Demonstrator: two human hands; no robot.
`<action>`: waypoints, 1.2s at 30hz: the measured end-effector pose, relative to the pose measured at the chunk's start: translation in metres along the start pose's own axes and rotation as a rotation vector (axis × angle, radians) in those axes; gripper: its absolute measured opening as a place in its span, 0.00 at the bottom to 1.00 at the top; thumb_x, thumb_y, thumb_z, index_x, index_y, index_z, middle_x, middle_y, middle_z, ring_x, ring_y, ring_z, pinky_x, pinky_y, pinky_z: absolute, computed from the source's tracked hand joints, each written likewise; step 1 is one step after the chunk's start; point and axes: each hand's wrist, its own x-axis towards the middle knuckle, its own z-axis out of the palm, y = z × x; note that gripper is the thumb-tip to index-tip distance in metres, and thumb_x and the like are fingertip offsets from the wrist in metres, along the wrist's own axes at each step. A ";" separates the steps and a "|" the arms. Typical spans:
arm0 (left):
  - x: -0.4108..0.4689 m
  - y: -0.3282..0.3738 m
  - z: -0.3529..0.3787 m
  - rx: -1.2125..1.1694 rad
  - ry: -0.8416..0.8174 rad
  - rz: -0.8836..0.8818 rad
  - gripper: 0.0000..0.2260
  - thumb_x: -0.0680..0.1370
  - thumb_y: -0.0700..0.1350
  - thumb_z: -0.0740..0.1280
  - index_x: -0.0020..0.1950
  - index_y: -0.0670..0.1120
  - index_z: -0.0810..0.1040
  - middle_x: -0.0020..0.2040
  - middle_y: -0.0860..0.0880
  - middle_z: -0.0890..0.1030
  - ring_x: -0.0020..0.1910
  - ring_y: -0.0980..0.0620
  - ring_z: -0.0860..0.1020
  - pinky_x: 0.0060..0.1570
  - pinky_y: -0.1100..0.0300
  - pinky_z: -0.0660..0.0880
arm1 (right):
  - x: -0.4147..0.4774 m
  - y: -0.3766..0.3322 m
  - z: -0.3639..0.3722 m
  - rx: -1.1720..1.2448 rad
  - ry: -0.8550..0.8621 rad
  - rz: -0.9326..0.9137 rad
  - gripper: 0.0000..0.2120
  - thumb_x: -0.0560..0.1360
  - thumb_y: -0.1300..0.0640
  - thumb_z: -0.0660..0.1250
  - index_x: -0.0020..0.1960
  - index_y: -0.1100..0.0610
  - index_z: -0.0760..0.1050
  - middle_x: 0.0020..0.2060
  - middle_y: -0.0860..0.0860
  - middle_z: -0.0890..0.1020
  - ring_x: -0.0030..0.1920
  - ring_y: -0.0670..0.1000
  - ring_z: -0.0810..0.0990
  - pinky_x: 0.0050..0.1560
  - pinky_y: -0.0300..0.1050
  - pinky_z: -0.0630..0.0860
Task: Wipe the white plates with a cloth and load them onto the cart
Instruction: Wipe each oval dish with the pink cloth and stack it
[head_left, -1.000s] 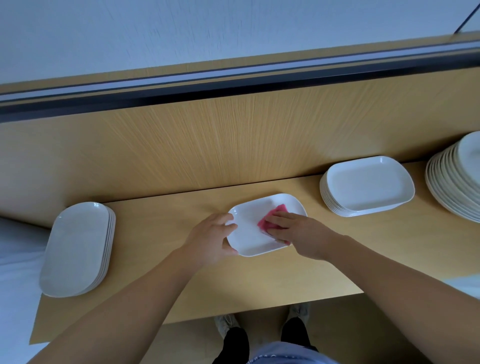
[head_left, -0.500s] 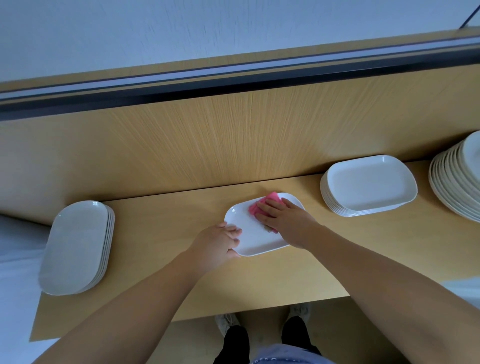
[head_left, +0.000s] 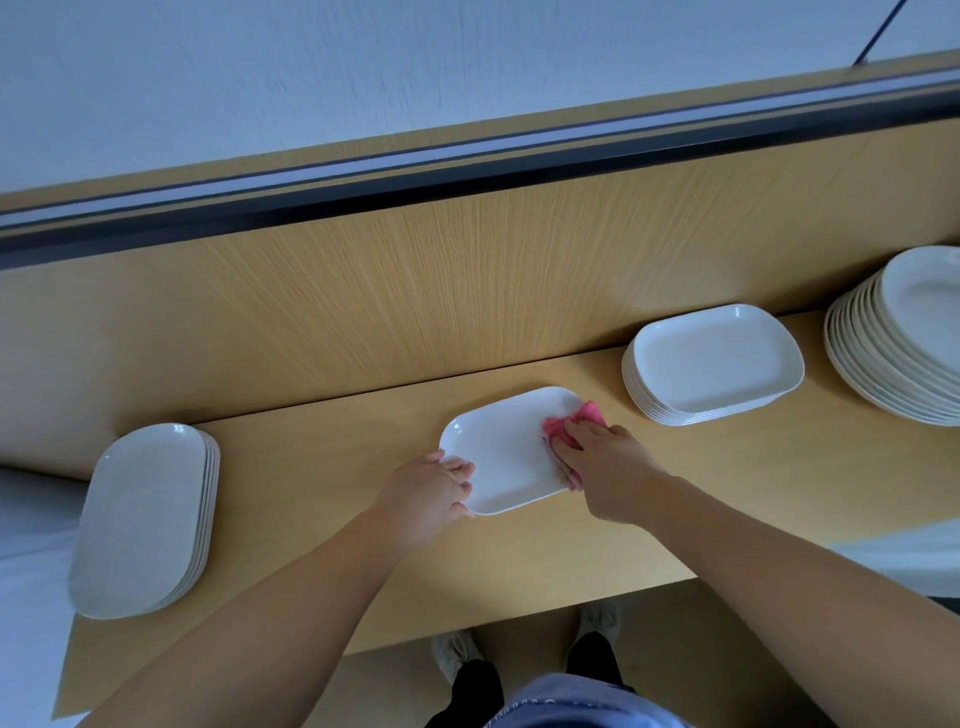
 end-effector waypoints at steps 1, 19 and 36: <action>0.001 -0.001 0.003 -0.001 0.000 0.001 0.23 0.84 0.55 0.50 0.74 0.44 0.66 0.79 0.50 0.54 0.78 0.56 0.50 0.73 0.61 0.41 | -0.004 -0.002 0.002 0.003 -0.012 0.003 0.34 0.75 0.50 0.57 0.78 0.53 0.50 0.72 0.51 0.63 0.73 0.52 0.59 0.64 0.47 0.65; 0.005 -0.004 0.011 -0.036 0.038 -0.004 0.21 0.84 0.55 0.52 0.72 0.45 0.69 0.79 0.52 0.56 0.77 0.58 0.52 0.73 0.61 0.41 | -0.020 -0.017 0.003 0.069 0.044 -0.054 0.15 0.76 0.64 0.55 0.59 0.51 0.70 0.56 0.50 0.75 0.59 0.56 0.71 0.45 0.43 0.63; -0.012 0.014 0.021 -0.060 0.446 -0.001 0.17 0.68 0.41 0.54 0.43 0.52 0.81 0.50 0.56 0.83 0.52 0.58 0.79 0.51 0.64 0.77 | -0.035 0.022 -0.019 0.297 0.678 -0.252 0.15 0.68 0.68 0.70 0.52 0.54 0.81 0.39 0.47 0.80 0.41 0.54 0.78 0.31 0.48 0.75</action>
